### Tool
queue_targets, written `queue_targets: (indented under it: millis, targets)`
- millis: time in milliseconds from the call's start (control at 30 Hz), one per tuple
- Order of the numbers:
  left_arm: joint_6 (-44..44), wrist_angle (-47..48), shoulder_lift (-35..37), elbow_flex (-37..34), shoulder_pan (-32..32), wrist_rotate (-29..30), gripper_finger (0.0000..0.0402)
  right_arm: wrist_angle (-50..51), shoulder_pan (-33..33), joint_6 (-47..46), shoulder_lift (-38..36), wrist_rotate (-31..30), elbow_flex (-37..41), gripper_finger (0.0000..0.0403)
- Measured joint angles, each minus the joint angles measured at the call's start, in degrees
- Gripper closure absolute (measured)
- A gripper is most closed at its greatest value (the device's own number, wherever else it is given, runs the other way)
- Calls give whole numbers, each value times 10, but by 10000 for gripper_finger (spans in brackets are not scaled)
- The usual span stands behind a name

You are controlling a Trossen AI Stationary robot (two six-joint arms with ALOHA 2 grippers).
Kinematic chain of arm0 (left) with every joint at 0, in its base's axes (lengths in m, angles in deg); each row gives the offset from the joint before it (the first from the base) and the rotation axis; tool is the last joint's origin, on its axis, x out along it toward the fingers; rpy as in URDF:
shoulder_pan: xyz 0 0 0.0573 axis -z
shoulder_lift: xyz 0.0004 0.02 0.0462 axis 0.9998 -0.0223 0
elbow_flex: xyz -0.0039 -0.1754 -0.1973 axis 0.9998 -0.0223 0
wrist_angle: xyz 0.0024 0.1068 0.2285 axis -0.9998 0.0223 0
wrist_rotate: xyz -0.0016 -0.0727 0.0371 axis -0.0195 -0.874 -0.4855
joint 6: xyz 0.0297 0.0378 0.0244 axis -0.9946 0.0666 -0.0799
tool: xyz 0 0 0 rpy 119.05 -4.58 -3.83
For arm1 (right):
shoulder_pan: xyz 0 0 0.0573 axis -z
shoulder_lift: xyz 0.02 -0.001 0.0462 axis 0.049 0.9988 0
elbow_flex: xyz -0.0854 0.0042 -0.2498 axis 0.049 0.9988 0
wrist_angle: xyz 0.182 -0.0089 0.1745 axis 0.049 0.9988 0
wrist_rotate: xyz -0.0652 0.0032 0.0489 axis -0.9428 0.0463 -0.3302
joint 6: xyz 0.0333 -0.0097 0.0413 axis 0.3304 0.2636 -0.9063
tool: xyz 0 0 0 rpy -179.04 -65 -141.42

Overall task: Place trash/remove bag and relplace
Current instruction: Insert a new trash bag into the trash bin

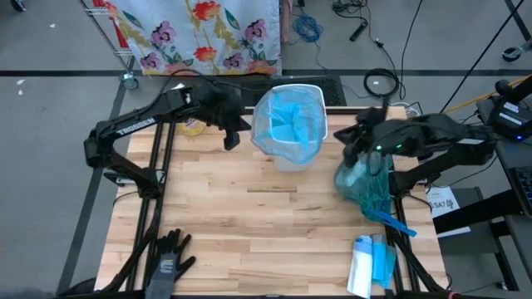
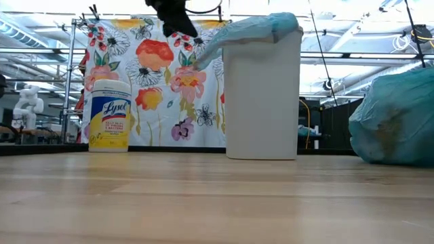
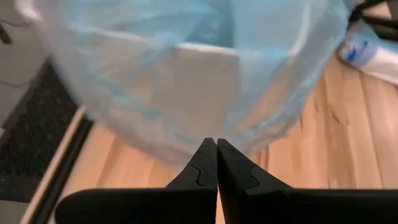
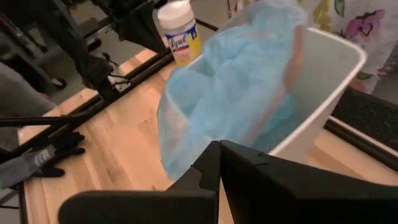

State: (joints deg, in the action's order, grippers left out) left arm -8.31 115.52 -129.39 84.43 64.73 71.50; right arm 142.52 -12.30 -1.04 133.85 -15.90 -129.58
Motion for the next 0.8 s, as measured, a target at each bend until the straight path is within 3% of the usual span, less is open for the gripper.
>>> queue_targets:
  millis: [233,433,633,733,800]
  targets:
    - [33,-135,103,-140,-30,-2,401,-45,70,74,-97,41,71,403]
    - [92,-239,144,-214,-49,-3,401,-183,232,178,-166,226,176,403]
    - [95,-279,128,-214,-44,-4,401,-358,415,247,-135,488,248,403]
    - [109,-297,121,-214,-45,2,401,-426,467,247,-96,545,246,403]
    - [110,-309,119,-214,-46,6,400,-459,486,243,-73,546,232,403]
